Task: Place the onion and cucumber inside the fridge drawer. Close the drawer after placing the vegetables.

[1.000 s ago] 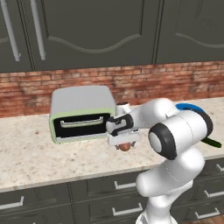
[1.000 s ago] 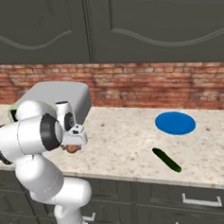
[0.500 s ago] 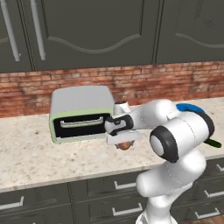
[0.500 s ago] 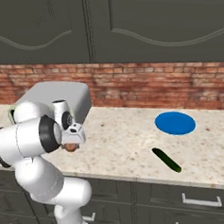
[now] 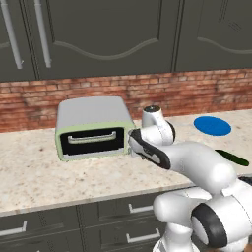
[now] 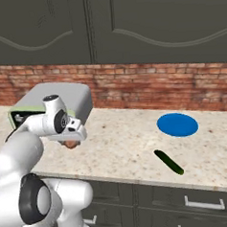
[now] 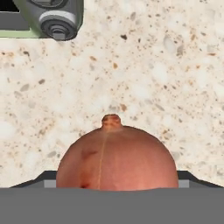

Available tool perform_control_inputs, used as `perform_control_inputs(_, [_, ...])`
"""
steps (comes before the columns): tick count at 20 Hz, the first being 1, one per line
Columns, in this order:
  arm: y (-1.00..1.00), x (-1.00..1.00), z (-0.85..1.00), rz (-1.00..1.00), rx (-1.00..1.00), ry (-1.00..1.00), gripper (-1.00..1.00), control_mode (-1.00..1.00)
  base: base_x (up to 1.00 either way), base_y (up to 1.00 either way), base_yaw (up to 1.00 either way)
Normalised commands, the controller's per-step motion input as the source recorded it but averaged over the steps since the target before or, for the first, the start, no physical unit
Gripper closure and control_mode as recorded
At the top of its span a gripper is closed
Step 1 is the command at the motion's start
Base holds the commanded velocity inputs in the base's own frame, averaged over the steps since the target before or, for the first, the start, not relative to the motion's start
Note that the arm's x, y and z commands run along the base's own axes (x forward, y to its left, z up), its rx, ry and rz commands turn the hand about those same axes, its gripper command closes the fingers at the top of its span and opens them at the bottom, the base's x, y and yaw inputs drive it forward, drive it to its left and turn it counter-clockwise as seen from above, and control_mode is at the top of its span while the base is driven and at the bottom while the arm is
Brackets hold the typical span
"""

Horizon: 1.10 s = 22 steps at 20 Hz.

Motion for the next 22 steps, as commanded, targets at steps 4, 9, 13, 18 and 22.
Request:
perform_control_inputs(4, [-0.14, -0.22, 0.48, -0.02, 0.0, -0.1, 1.0, -1.0, 0.0, 0.0, 0.0])
perform_control_inputs(9, [0.02, -0.03, 0.0, 0.0, 0.0, 0.02, 1.0, -1.0, 0.0, 0.0, 0.0])
perform_control_inputs(13, [-0.19, -0.39, 0.6, 0.0, 0.0, -0.08, 1.0, -1.0, 0.0, 0.0, 0.0])
perform_control_inputs(18, [-0.25, -0.57, 0.67, 0.0, 0.0, -0.04, 1.0, -1.0, 0.0, 0.0, 0.0])
perform_control_inputs(22, [0.0, -0.62, 0.34, 0.0, 0.0, -0.02, 1.0, 1.0, -0.25, 0.04, 0.01])
